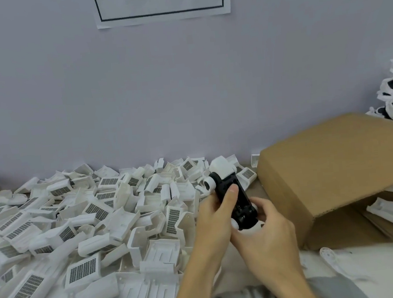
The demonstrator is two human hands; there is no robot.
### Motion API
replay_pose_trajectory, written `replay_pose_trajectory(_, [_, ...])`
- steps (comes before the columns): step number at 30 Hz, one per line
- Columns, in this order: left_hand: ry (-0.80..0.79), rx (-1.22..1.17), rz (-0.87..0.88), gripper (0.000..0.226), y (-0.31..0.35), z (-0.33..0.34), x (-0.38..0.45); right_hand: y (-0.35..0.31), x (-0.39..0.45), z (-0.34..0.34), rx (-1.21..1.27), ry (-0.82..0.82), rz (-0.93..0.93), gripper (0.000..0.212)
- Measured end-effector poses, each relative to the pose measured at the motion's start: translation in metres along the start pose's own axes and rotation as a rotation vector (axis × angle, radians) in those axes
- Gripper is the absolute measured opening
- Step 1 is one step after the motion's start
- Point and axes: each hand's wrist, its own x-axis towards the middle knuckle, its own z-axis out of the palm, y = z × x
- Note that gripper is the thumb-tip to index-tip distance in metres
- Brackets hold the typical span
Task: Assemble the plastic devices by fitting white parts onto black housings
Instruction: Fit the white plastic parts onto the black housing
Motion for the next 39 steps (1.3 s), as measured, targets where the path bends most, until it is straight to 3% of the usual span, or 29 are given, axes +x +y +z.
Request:
replay_pose_trajectory(7, [0.01, -0.029, 0.001, 0.014, -0.003, 0.001, 0.0, 0.005, 0.002, 0.001, 0.006, 0.031, 0.011, 0.047])
replay_pose_trajectory(12, [0.047, 0.077, 0.017, 0.012, -0.006, -0.001, 0.002, 0.012, 0.005, 0.001, 0.02, -0.108, -0.029, 0.041])
replay_pose_trajectory(16, [0.007, 0.174, 0.102, 0.01, -0.007, -0.004, 0.004, 0.013, 0.014, -0.007, 0.142, -0.209, -0.066, 0.058])
replay_pose_trajectory(22, [-0.205, 0.461, 0.195, 0.017, -0.016, -0.002, 0.001, 0.014, 0.022, -0.025, 0.468, -0.132, -0.013, 0.063])
replay_pose_trajectory(28, [-0.201, 0.745, 0.259, 0.017, -0.019, -0.002, 0.0, 0.019, 0.027, -0.017, 0.367, -0.021, 0.062, 0.068])
replay_pose_trajectory(33, [-0.216, 0.765, 0.3, 0.014, -0.019, -0.001, -0.001, 0.023, 0.028, -0.018, 0.288, 0.072, 0.053, 0.049])
replay_pose_trajectory(39, [-0.212, 0.731, 0.315, 0.016, -0.017, 0.002, -0.001, 0.02, 0.026, -0.017, 0.306, 0.165, 0.07, 0.05])
